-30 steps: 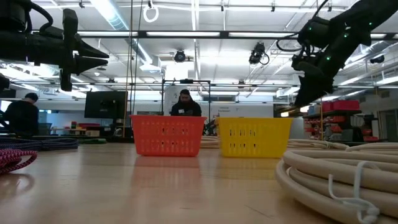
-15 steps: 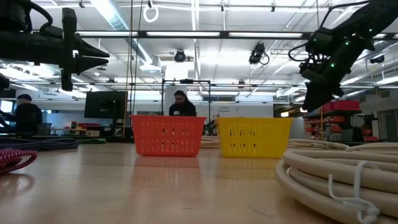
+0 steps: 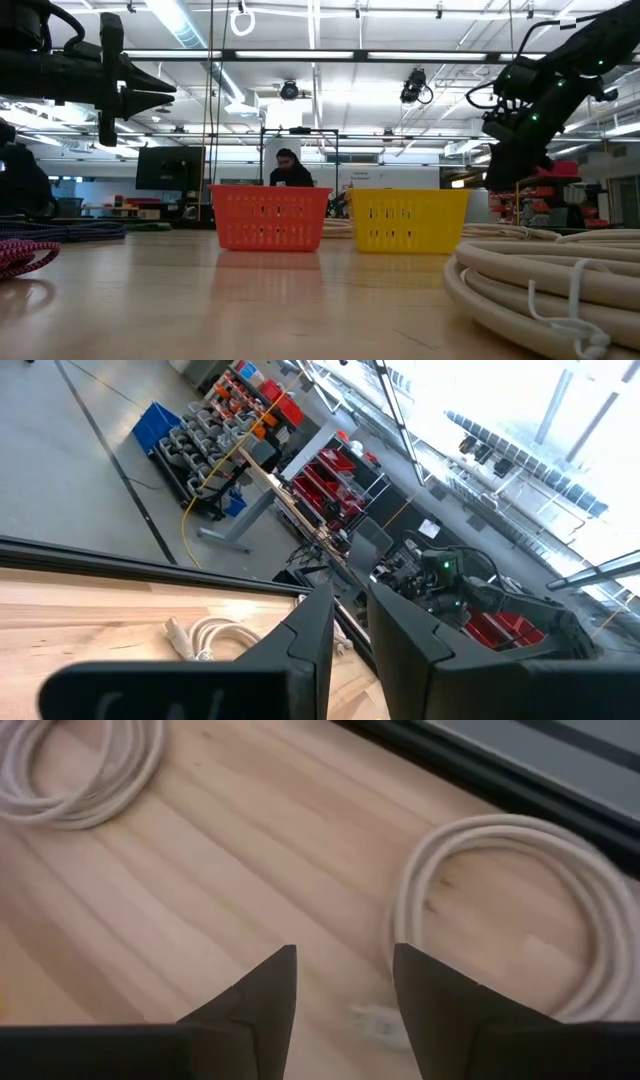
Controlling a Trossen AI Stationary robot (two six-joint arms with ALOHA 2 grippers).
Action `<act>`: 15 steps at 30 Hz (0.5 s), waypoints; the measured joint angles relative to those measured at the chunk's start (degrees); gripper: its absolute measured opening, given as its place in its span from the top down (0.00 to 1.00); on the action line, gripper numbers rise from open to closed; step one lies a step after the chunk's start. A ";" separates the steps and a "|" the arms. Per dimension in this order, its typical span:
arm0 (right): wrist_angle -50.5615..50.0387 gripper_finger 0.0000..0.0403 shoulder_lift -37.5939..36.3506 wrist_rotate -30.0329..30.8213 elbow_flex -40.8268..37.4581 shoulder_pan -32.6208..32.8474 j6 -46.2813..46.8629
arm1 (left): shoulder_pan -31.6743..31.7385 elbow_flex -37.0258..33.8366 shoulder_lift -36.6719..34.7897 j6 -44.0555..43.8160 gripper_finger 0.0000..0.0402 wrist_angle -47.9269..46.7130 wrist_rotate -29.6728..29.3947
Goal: Pick & Place USB Port
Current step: Put the brown HDMI cable into the yellow bin
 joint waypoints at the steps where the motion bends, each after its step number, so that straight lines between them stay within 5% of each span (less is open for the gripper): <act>1: 0.04 0.57 0.04 0.00 -0.04 0.00 0.10 | 0.02 0.00 0.00 0.00 0.83 -0.02 0.00; 15: 7.64 0.57 0.51 -2.32 -2.15 -5.70 2.33 | 0.02 0.00 0.00 -0.14 0.83 -0.02 0.00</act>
